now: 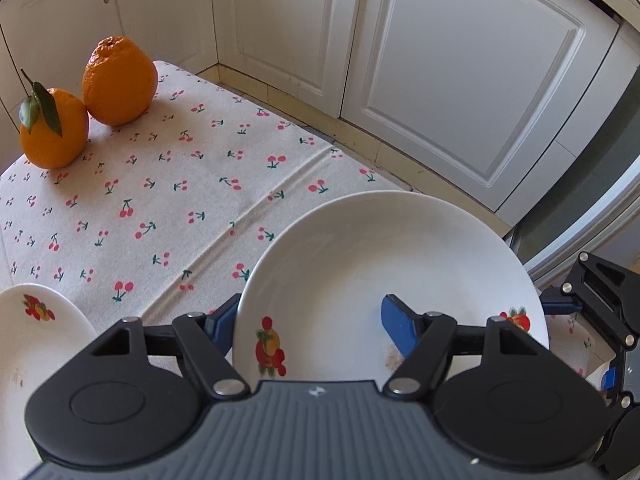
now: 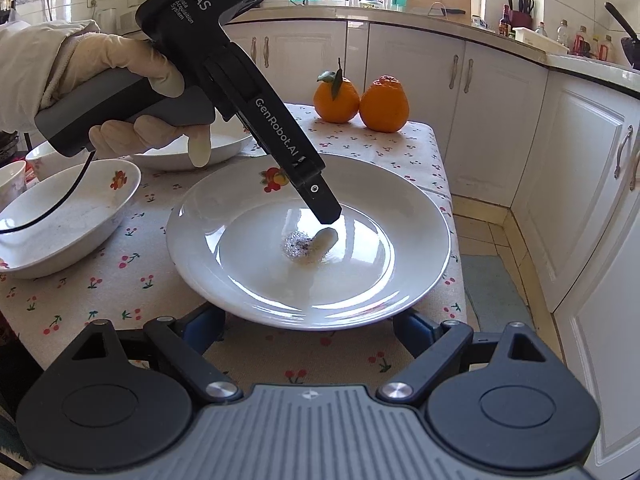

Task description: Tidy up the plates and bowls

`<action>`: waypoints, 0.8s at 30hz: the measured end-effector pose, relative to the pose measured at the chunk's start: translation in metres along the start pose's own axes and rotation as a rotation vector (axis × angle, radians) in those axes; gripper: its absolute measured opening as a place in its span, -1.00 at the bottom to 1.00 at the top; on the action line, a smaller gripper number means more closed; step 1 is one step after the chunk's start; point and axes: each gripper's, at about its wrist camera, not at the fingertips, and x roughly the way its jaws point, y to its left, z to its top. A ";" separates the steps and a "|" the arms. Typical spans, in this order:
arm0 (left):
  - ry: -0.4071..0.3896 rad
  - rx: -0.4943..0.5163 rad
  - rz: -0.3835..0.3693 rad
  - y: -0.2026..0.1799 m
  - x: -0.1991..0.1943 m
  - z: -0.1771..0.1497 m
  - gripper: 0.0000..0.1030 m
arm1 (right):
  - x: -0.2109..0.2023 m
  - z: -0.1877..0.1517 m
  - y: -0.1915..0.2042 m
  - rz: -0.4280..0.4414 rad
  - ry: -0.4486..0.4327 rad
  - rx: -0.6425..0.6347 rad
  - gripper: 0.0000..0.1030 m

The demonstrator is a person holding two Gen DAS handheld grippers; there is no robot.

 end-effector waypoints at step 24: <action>-0.043 -0.012 0.008 0.012 0.017 0.025 0.45 | 0.024 0.015 -0.019 -0.036 -0.006 0.032 0.83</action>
